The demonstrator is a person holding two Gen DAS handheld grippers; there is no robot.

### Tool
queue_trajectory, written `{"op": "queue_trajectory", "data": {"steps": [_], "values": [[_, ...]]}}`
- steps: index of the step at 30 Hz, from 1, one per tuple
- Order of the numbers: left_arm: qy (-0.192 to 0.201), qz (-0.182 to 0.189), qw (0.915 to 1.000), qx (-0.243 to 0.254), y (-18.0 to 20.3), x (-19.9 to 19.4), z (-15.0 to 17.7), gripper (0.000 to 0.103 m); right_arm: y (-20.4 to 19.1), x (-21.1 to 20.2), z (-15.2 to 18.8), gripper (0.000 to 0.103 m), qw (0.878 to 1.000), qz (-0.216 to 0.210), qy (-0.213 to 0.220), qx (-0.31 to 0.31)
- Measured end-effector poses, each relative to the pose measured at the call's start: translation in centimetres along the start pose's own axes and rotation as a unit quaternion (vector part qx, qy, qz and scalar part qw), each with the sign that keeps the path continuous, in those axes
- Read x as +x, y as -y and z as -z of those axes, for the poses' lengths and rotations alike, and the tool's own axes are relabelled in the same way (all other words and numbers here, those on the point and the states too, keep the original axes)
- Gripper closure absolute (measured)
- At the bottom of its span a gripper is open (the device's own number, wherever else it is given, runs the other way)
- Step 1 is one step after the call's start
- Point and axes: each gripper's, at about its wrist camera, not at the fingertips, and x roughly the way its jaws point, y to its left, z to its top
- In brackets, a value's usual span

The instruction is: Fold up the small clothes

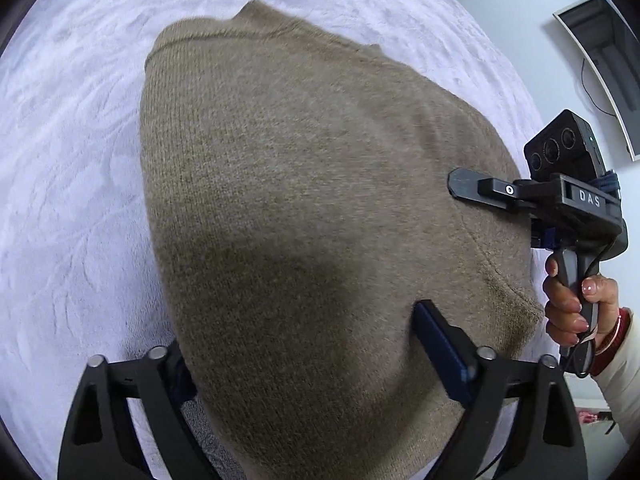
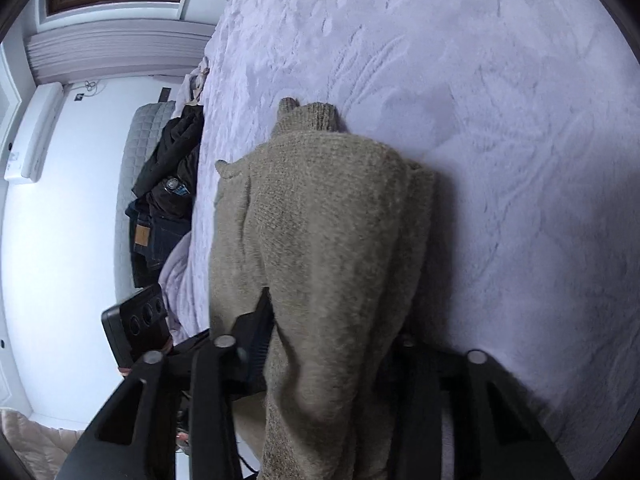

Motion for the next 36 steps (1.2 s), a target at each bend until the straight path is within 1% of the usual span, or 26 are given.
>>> {"op": "queue_trajectory", "data": {"steps": [1, 3, 6, 9, 14, 16, 18, 24, 27, 31, 34, 36], "values": [[0.007, -0.002, 1.0, 0.005, 0.3, -0.4, 0.2, 0.023, -0.3, -0.2, 0.1, 0.071, 1.0, 0.0, 0.005, -0.002], [0.016, -0.003, 0.9998, 0.01, 0.6, -1.2, 0.3, 0.038, -0.9, -0.3, 0.4, 0.072, 1.0, 0.004, 0.011, -0.006], [0.025, 0.005, 0.9996, 0.011, 0.6, -2.5, 0.4, 0.05, -1.3, -0.9, 0.8, 0.072, 1.0, -0.024, 0.019, 0.007], [0.034, 0.017, 0.9992, 0.01, 0.8, -3.9, 0.8, 0.051, -2.2, -1.2, 1.5, 0.073, 0.998, -0.048, 0.026, 0.014], [0.05, 0.036, 0.9981, 0.006, 0.5, -6.5, 1.8, 0.051, -4.5, -1.4, 2.8, 0.073, 0.998, -0.058, 0.025, 0.012], [0.053, 0.042, 0.9977, 0.005, -0.3, -7.5, 2.6, 0.051, -5.4, -1.5, 3.4, 0.072, 0.998, -0.062, 0.027, 0.013], [0.059, 0.042, 0.9973, 0.008, -0.4, -8.5, 3.6, 0.051, -6.4, -1.5, 4.2, 0.072, 0.997, -0.066, 0.027, 0.013], [0.069, 0.043, 0.9966, 0.006, -2.8, -11.6, 5.5, 0.051, -9.4, -0.4, 7.0, 0.072, 0.997, -0.077, 0.023, 0.013], [0.067, 0.04, 0.9969, 0.006, -3.9, -12.9, 6.9, 0.051, -10.8, 0.7, 8.8, 0.072, 0.997, -0.079, 0.019, 0.012], [0.06, 0.021, 0.998, 0.009, -5.7, -15.1, 9.7, 0.05, -11.7, 2.9, 11.3, 0.073, 0.996, -0.085, 0.006, 0.022], [0.051, 0.001, 0.9987, 0.008, -7.0, -15.1, 11.4, 0.05, -11.9, 5.1, 12.8, 0.072, 0.996, -0.085, -0.007, 0.03], [0.045, -0.016, 0.9989, 0.005, -7.9, -14.6, 12.2, 0.05, -11.8, 6.6, 13.3, 0.072, 0.997, -0.074, -0.016, 0.033]]}}
